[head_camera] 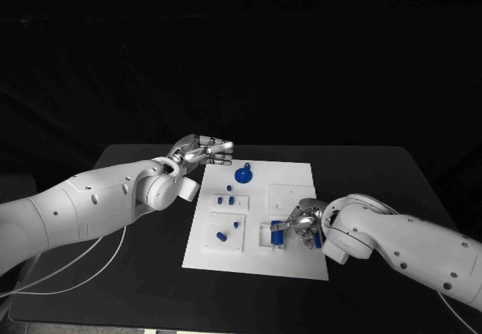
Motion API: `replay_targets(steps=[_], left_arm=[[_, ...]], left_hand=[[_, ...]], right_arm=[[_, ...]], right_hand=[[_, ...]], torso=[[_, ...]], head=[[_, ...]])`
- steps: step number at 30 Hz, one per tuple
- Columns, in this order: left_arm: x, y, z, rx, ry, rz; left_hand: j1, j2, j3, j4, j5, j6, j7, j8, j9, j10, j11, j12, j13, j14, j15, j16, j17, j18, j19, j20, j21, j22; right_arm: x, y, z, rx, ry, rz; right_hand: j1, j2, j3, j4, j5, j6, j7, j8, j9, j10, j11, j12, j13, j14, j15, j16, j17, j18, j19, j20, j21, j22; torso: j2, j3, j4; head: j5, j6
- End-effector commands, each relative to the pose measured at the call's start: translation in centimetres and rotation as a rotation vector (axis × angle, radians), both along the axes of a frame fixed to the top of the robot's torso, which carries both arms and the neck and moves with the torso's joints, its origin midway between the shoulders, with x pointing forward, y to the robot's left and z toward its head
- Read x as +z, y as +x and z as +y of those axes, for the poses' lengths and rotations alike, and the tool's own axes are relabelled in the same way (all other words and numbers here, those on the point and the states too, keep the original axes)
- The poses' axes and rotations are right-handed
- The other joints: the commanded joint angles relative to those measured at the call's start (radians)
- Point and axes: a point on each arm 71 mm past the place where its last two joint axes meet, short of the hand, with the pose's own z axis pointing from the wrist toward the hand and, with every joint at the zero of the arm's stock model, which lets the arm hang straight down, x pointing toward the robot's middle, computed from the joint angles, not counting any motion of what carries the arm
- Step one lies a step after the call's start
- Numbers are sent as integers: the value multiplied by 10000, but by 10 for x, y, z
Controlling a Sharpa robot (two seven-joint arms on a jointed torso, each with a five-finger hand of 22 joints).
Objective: Assemble the parts on the task board
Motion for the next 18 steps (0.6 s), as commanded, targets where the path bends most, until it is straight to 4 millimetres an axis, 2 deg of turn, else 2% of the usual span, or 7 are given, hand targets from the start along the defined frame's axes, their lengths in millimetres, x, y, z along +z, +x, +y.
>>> replay_targets(steps=[1, 10, 18], left_arm=[[0, -1, -3, -149, -116, 33], [0, -1, -4, -170, -121, 40], [0, -1, -5, -190, -132, 33]], left_hand=[[-58, 59, 3, -54, -13, -43, -17, -12, 0, -66, 12, 15, 3, -18, 58, -37, 4, 199, -12, 86, 7, 13], [-73, 38, 22, -19, -13, -126, 4, -17, -4, -92, 26, 15, 4, -13, 72, -38, 3, 209, -15, 94, 6, 13], [-78, 31, 33, -5, -13, -140, 6, -10, -2, -107, 34, 17, 3, 0, 76, -37, 4, 216, -16, 99, 6, 13]], right_arm=[[-3, -1, 3, 247, -98, 355], [-5, 1, 7, 199, -32, 429], [-6, 2, 13, 261, 19, 502]], right_hand=[[37, 73, -40, 32, -69, 42, 34, 14, 3, -17, 15, -67, -16, 6, -58, 22, -18, -70, 296, -61, -44, 6], [41, 83, -48, 24, -40, 38, 34, 17, 3, -34, 13, -81, -22, 5, -64, 19, -7, -65, 296, -67, -49, 23], [41, 83, -48, 24, -40, 38, 34, 17, 3, -34, 13, -81, -22, 5, -64, 19, -7, -65, 296, -67, -49, 23]], torso=[[-4, 4, -4], [0, 14, -13], [8, 25, 16]], head=[[21, -4], [34, 15], [101, -29]])
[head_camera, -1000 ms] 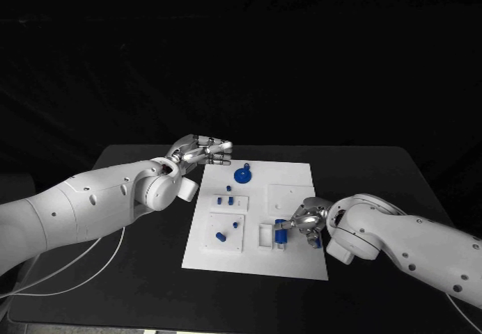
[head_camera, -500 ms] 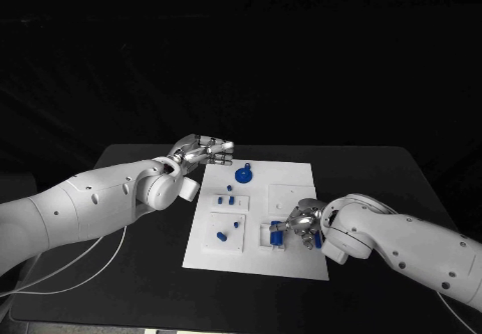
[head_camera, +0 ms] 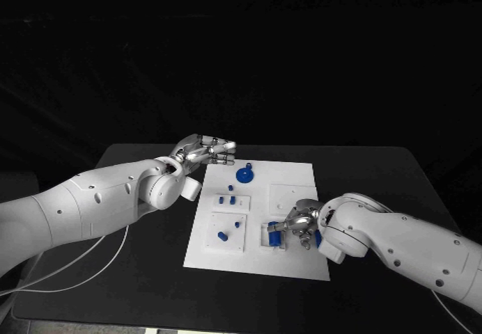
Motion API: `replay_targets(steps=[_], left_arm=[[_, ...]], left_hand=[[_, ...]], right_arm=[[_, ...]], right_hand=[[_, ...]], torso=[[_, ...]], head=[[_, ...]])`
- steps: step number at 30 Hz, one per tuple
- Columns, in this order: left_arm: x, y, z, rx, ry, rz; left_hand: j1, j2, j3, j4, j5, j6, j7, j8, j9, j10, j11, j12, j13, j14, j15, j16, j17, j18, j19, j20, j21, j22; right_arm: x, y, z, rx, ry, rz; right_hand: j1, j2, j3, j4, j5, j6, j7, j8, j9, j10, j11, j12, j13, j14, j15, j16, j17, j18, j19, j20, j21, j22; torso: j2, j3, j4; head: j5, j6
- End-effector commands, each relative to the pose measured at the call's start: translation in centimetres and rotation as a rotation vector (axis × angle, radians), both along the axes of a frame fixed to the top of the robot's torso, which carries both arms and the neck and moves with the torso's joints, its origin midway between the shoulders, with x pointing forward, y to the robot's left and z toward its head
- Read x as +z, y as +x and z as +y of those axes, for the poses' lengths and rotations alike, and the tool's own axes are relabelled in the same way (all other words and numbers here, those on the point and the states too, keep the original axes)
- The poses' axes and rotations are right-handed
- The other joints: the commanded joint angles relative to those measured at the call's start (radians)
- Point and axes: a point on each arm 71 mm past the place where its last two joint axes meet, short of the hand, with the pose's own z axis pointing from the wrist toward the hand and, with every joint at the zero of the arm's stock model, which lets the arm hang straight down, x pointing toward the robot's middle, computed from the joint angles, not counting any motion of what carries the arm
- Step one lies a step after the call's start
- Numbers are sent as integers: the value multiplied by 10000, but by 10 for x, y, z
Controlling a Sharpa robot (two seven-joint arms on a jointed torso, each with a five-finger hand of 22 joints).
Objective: Assemble the parts on the task board
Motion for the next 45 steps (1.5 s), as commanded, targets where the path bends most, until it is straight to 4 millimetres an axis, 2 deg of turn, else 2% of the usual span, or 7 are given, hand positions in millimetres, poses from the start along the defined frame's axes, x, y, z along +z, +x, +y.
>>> replay_targets(steps=[1, 10, 22, 28, 33, 41, 45], left_arm=[[0, -1, -3, -156, -132, 6], [0, 0, -2, -141, -123, 9], [0, 0, -2, -143, -121, 14], [0, 0, -2, -131, -115, 17], [0, 0, -2, -133, -115, 18], [0, 0, -2, -131, -114, 15], [0, 0, -2, -126, -111, 18]], left_hand=[[-78, 26, 40, 2, -13, -112, 1, -16, -5, -74, -3, 18, 4, 3, 77, -37, 4, 60, 18, 65, 7, 13], [-78, 25, 41, 3, -13, -118, 0, -16, -6, -75, -3, 19, 4, 4, 77, -37, 4, 60, 18, 65, 7, 13], [-89, 26, 44, 20, -13, -128, 8, -13, -5, -81, 1, 18, 3, 2, 79, -38, 3, 60, 13, 68, 6, 13], [-89, 26, 44, 20, -13, -128, 8, -13, -5, -81, 1, 18, 3, 2, 79, -38, 3, 60, 13, 68, 6, 13], [-89, 26, 44, 20, -13, -128, 8, -13, -5, -81, 1, 18, 3, 2, 79, -38, 3, 60, 13, 68, 6, 13], [-89, 26, 44, 20, -13, -128, 8, -13, -5, -81, 1, 18, 3, 2, 79, -38, 3, 60, 13, 68, 6, 13], [-89, 26, 44, 20, -13, -128, 8, -13, -5, -81, 1, 18, 3, 2, 79, -38, 3, 60, 13, 68, 6, 13]], right_arm=[[-3, -1, 3, 141, 15, 211], [-5, 0, 5, 29, 56, 166], [-8, 0, 3, -18, -59, 195], [-9, 1, 1, -106, -134, 146], [-9, 2, 1, -125, -143, 120], [-10, 2, 1, -114, -149, 115], [-10, 2, 1, -120, -143, 102]], right_hand=[[40, 85, -48, 24, 0, 38, 34, 6, -9, -34, 11, -18, 2, 5, -65, 19, 15, -65, 297, -67, -48, 10], [20, 108, -61, 29, 2, 39, 34, 5, -9, -43, 10, -34, -9, 1, -69, -17, 1, -63, 302, -70, -92, 21], [-63, 94, -156, 99, -185, 4, 51, 5, -11, -67, 19, -65, -28, -2, -67, -55, -15, -57, 301, -70, -159, 24], [-147, 97, -303, 331, -961, -47, 71, 8, 3, -86, 30, -97, -53, -6, -63, -94, -26, -43, 308, -65, -200, 40], [-204, 11, -344, 624, -1155, -99, 83, 10, 19, -102, 33, -109, -65, -2, -63, -108, -15, -31, 322, -63, -227, 66], [-236, -457, -112, 1286, -1754, -146, 97, 10, 58, -114, 41, -118, -81, 2, -62, -115, 23, -23, 341, -62, -275, 140], [-217, -277, -613, 1182, -1663, -169, 102, 13, 70, -126, 44, -135, -96, 5, -68, -139, 26, -17, 352, -64, -329, 173]], torso=[[8, 15, 23], [-3, 1, -10], [-7, -2, 0], [-4, -4, -1], [-3, 1, -2], [-3, -3, -9], [-5, -3, -7]], head=[[37, -20], [74, -26], [51, -4], [50, 6], [45, 7], [47, 2], [43, 0]])
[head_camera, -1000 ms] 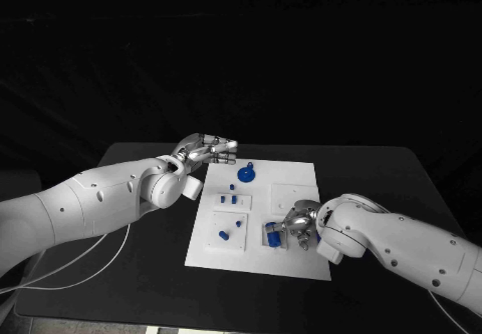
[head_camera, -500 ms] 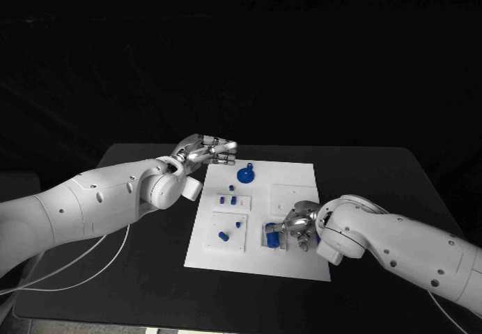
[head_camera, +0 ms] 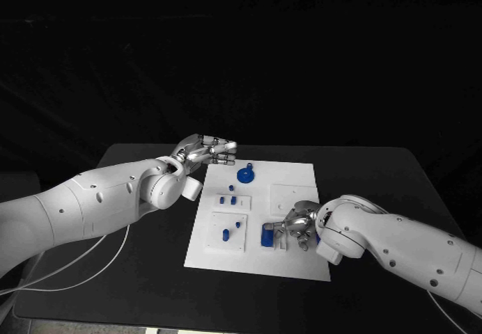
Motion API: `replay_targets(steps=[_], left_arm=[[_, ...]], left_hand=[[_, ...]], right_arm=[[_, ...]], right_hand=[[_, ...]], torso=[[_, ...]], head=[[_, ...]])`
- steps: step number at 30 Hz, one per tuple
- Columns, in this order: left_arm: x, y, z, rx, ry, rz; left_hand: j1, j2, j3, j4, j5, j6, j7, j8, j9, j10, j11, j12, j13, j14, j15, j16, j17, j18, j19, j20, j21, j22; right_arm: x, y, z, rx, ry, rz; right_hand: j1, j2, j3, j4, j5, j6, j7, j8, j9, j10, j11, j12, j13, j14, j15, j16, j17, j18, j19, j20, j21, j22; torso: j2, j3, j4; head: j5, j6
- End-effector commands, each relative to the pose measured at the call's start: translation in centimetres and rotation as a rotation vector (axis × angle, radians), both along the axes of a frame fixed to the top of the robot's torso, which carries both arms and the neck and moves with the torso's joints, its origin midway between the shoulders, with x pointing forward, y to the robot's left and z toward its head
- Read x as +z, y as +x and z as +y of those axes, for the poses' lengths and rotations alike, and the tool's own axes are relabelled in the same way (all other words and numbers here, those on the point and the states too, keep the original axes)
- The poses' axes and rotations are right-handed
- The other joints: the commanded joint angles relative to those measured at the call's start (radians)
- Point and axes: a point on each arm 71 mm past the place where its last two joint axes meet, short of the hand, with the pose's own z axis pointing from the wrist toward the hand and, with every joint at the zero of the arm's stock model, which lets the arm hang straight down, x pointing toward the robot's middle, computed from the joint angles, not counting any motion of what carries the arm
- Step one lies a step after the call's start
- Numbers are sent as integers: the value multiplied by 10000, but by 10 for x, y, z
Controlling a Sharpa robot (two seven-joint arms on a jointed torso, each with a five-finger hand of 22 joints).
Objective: Assemble the parts on the task board
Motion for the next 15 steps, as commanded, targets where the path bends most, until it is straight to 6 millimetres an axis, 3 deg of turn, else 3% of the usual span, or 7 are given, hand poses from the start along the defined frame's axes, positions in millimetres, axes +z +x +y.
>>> replay_targets(steps=[1, 15], left_arm=[[0, -1, -2, -136, -121, 3], [0, -1, -1, -126, -113, 15]], left_hand=[[-90, 26, 44, 20, -14, -57, 10, -13, -5, -82, 1, 18, 4, 3, 80, -38, 3, 62, 13, 68, 6, 13], [-90, 26, 44, 20, -14, -57, 10, -13, -5, -82, 1, 18, 4, 3, 80, -38, 3, 62, 13, 68, 6, 13]], right_arm=[[-3, 0, -3, -58, -195, -10], [2, -5, -2, 291, 144, -273]], right_hand=[[-23, 82, -179, -62, 66, -84, 10, -37, 7, -86, 11, -53, -13, 5, -65, -61, 15, -18, 353, -65, -49, 18], [102, 117, -240, -272, 129, 46, -27, -27, 43, -62, -11, -30, -4, 5, -81, -67, 20, -15, 373, -79, -102, 15]], torso=[[-1, 1, -1], [-2, 10, -4]], head=[[1, -9], [-12, -5]])
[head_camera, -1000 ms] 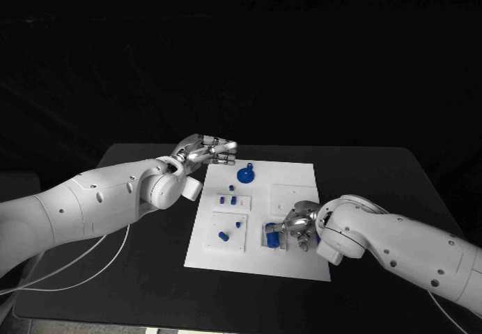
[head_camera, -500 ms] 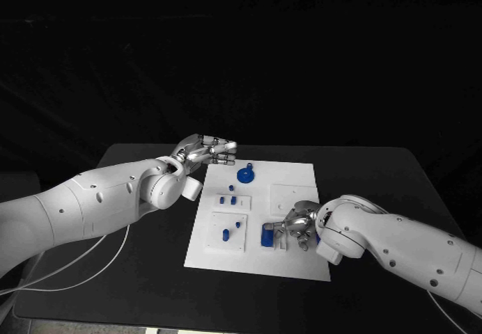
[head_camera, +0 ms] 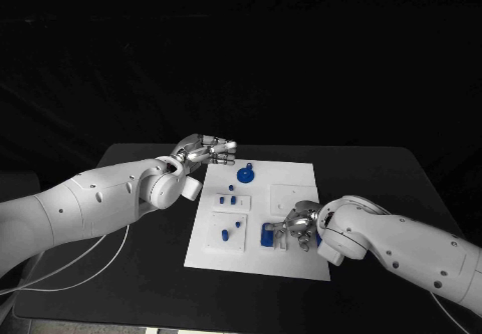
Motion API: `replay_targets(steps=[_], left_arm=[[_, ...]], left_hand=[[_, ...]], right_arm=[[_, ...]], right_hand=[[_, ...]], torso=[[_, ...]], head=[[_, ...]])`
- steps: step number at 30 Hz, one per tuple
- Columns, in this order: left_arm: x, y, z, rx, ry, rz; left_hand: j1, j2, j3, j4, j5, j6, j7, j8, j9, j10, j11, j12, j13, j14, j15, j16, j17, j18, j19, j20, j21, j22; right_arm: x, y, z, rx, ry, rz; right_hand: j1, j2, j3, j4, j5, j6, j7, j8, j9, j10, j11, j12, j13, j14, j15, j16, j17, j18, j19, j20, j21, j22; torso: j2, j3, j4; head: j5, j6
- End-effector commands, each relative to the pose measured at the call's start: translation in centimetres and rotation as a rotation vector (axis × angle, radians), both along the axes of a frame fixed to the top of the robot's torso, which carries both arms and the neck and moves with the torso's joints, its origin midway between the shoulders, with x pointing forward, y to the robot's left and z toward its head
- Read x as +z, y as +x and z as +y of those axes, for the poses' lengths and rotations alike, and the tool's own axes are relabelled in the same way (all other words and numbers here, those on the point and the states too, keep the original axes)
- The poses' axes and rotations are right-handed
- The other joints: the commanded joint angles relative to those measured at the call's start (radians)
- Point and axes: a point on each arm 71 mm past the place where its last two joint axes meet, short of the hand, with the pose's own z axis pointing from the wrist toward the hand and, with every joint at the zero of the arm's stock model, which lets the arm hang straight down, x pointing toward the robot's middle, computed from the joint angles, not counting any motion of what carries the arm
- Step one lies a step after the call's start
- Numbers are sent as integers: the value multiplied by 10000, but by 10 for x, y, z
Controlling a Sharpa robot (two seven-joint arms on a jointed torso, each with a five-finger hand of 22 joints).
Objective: Assemble the parts on the task board
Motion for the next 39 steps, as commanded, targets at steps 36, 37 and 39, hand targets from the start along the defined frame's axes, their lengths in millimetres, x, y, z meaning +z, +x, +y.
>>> replay_targets(steps=[36, 37, 39], left_arm=[[0, -1, 1, -91, -103, 21], [0, -1, 1, -89, -102, 19], [0, -1, 1, -88, -102, 19]], left_hand=[[-84, 49, 29, 24, -13, 6, 16, -5, -1, -83, 2, 20, 4, -23, 86, -39, 2, 65, 0, 75, 6, 13], [-84, 49, 29, 24, -13, 6, 16, -5, -1, -83, 2, 20, 4, -23, 86, -39, 2, 65, 0, 75, 6, 13], [-84, 49, 29, 24, -13, 6, 16, -5, -1, -83, 2, 20, 4, -23, 86, -39, 2, 65, 0, 75, 6, 13]], right_arm=[[6, -21, 3, 1744, -612, -568], [6, -21, 3, 1723, -617, -574], [6, -21, 4, 1691, -625, -577]], right_hand=[[330, 272, 1077, -1374, 1555, 445, -185, -42, 151, 108, -137, -7, 103, 28, -159, 9, 105, -123, 400, -165, 229, 59], [155, 346, 1133, -1582, 1548, 457, -195, -40, 146, 118, -140, -23, 117, 29, -159, 3, 98, -124, 397, -162, 223, 52], [97, 392, 1146, -1618, 1524, 464, -199, -39, 148, 125, -141, -25, 124, 28, -159, 2, 95, -124, 402, -163, 227, 48]], torso=[[8, -5, 14], [7, -6, 11], [5, -2, 7]], head=[[-109, -22], [-111, -21], [-106, -22]])
